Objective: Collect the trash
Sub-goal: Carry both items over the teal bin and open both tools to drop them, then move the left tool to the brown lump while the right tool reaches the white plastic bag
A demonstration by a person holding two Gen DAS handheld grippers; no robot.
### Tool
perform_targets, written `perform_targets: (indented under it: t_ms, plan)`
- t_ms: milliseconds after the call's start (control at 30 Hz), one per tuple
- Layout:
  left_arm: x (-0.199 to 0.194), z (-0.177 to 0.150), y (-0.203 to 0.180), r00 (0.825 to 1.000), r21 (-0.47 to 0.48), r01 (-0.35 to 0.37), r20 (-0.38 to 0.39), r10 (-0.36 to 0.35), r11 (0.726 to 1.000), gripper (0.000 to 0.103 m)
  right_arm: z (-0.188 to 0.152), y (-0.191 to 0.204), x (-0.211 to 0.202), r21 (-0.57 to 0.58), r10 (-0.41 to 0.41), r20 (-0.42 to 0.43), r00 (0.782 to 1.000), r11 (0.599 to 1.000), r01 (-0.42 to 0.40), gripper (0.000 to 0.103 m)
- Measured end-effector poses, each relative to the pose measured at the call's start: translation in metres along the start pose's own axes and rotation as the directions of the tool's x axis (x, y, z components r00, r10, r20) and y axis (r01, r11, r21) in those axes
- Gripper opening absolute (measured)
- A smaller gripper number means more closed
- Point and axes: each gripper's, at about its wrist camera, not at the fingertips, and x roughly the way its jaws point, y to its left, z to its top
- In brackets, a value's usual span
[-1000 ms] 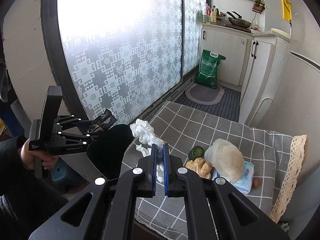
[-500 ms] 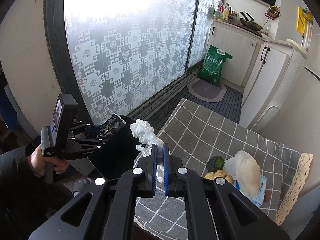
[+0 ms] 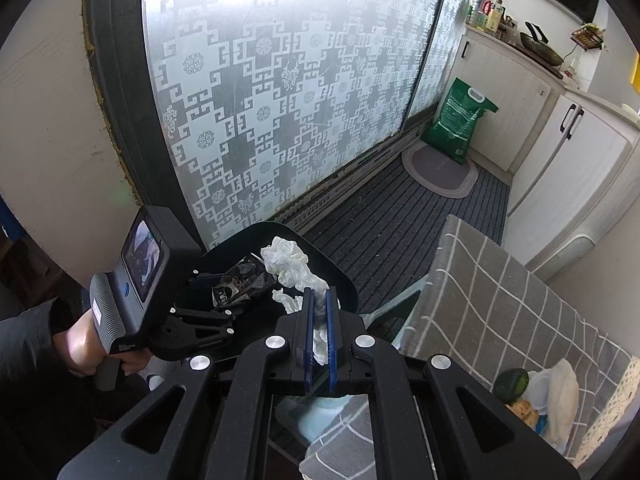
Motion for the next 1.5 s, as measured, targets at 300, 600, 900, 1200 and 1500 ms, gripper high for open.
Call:
perform_targets:
  t_ms: [300,600,900,1200,1500]
  plan:
    - [0.022,-0.006,0.003,0.998,0.02,-0.011,-0.065,0.012,1.0,0.056,0.005,0.014,0.032,0.027,0.044,-0.043,0.998,0.999,-0.043,0.005]
    - [-0.004,-0.008,0.007,1.0,0.043,-0.008,0.026,0.007,0.999,0.044,0.005,0.026,0.067,0.01,0.015,-0.118,0.993,1.0,-0.014,0.005]
    - [-0.043,-0.003,0.034,0.985,-0.049,0.029,0.168,-0.02,0.998,0.028,-0.001,0.039,0.093,-0.014,0.009,-0.189,0.982,1.0,-0.012,0.005]
    - [-0.07,0.002,0.033,0.962,-0.042,0.073,0.268,-0.059,0.996,0.028,-0.015,0.041,0.114,0.037,0.065,-0.269,0.961,0.998,-0.057,0.017]
    - [-0.101,0.008,0.029,0.906,-0.053,0.137,0.411,-0.103,0.989,0.035,-0.006,0.039,0.079,0.017,0.051,-0.126,0.991,0.999,-0.049,0.036]
